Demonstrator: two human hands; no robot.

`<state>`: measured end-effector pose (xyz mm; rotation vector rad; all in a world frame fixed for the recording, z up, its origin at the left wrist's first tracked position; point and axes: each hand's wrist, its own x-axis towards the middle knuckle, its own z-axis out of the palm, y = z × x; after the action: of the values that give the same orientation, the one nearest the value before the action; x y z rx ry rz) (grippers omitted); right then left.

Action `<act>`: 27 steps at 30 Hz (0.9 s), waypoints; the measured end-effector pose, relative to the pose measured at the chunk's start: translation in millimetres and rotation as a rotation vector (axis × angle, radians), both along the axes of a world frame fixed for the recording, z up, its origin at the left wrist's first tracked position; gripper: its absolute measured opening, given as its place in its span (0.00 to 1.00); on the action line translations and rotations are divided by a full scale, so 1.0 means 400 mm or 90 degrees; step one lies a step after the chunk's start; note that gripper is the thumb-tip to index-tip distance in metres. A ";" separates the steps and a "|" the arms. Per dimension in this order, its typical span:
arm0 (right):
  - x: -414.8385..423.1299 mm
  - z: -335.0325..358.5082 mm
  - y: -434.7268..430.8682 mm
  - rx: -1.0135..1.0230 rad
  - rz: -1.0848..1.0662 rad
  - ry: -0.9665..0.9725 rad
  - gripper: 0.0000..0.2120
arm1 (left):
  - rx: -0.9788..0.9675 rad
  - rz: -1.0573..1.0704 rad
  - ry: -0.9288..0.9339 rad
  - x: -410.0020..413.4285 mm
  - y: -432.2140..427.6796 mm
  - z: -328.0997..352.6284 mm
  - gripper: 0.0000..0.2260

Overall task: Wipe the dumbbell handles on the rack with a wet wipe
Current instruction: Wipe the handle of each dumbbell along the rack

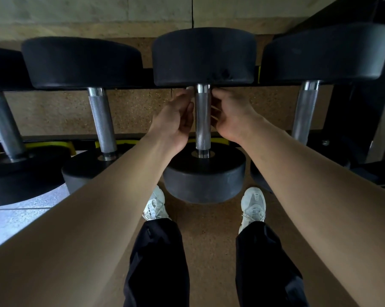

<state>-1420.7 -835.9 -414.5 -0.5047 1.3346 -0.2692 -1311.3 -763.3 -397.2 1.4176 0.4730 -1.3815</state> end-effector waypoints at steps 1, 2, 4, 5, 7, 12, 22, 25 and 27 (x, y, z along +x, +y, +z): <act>0.005 0.001 0.000 0.000 -0.012 0.012 0.09 | -0.003 -0.001 0.002 -0.003 0.007 0.000 0.14; 0.009 -0.001 0.000 -0.001 -0.022 0.027 0.09 | -0.007 -0.007 0.001 -0.005 0.014 0.001 0.14; 0.016 0.001 -0.001 -0.011 -0.031 0.067 0.07 | -0.017 -0.047 -0.030 -0.008 0.022 0.006 0.09; 0.018 0.003 -0.002 -0.021 -0.036 0.086 0.05 | -0.019 -0.073 -0.058 -0.011 0.021 0.009 0.08; 0.015 0.012 -0.005 -0.043 -0.054 0.115 0.02 | -0.007 -0.109 -0.114 -0.017 0.010 0.014 0.06; -0.034 0.047 0.008 -0.069 -0.116 0.099 0.05 | 0.009 -0.111 -0.093 -0.020 -0.017 0.025 0.04; 0.014 0.032 0.012 -0.089 -0.070 0.132 0.04 | 0.032 -0.214 -0.149 0.006 -0.018 0.039 0.05; 0.015 0.027 0.008 -0.001 -0.066 0.081 0.10 | -0.025 -0.225 -0.199 0.000 0.001 0.037 0.05; 0.010 0.028 0.007 0.013 -0.070 0.060 0.12 | -0.024 -0.217 -0.240 -0.012 -0.004 0.042 0.04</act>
<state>-1416.6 -833.2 -403.2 -0.4320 1.4577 -0.3254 -1316.0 -764.8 -380.3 1.7352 -0.0435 -1.3319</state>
